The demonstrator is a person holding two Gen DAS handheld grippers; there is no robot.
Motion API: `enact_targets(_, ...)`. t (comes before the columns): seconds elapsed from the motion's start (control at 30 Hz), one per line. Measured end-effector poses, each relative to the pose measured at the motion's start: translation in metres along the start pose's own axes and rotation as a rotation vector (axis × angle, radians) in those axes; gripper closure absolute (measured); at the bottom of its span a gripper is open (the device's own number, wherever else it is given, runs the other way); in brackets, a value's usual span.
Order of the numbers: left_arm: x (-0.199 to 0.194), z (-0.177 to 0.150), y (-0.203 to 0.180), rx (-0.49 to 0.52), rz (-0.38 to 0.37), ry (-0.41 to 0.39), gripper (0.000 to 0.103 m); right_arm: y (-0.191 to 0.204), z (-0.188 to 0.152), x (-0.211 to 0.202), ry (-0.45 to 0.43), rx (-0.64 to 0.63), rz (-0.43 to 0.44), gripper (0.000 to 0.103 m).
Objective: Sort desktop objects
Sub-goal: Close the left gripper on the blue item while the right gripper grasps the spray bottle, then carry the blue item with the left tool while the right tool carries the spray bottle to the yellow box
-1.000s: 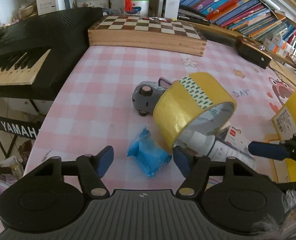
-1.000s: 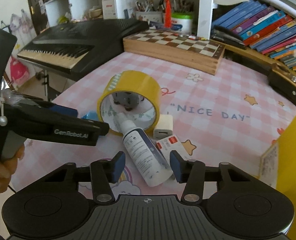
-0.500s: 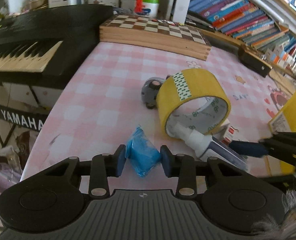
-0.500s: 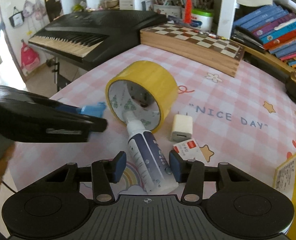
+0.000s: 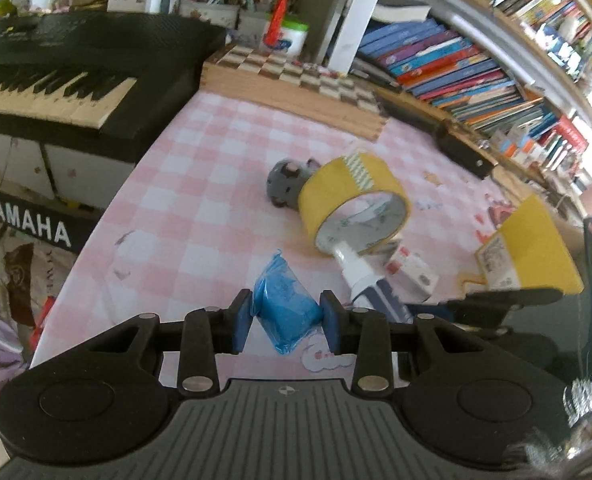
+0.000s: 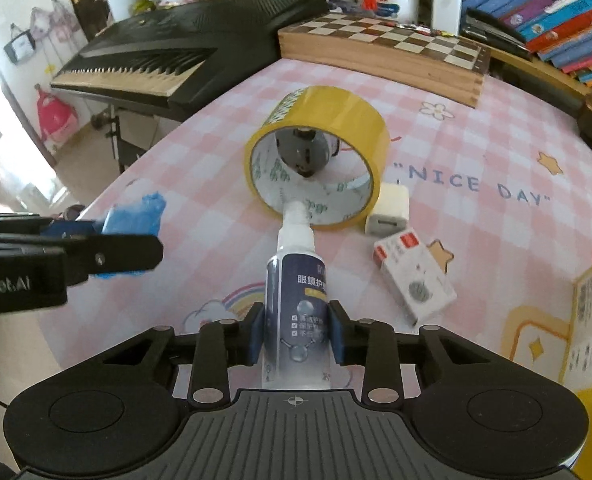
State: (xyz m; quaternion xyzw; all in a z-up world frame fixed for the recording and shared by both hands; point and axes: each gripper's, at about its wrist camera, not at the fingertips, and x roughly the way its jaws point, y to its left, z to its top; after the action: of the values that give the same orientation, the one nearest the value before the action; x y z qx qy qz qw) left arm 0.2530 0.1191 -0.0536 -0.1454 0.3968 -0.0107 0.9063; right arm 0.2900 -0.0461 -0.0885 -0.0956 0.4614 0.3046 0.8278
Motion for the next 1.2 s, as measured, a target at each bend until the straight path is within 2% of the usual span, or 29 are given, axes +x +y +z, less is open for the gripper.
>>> enact_targets(0.27, -0.036, -0.004, -0.007, 0.029, -0.06, -0.066, 0.07, 0.002, -0.009, -0.048, -0.116, 0.112, -0.002, 0.07)
enact_targets(0.5, -0.065, -0.019, -0.005, 0.03, -0.108, -0.093, 0.07, 0.017, -0.021, -0.086, -0.208, 0.124, -0.02, 0.07)
enact_targets(0.83, -0.097, -0.04, -0.004, 0.042, -0.182, -0.098, 0.07, 0.043, -0.053, -0.116, -0.221, 0.157, -0.032, 0.07)
enact_targets(1.2, -0.135, -0.065, 0.004, 0.075, -0.221, -0.112, 0.07, 0.081, -0.085, -0.143, -0.253, 0.154, -0.06, 0.07)
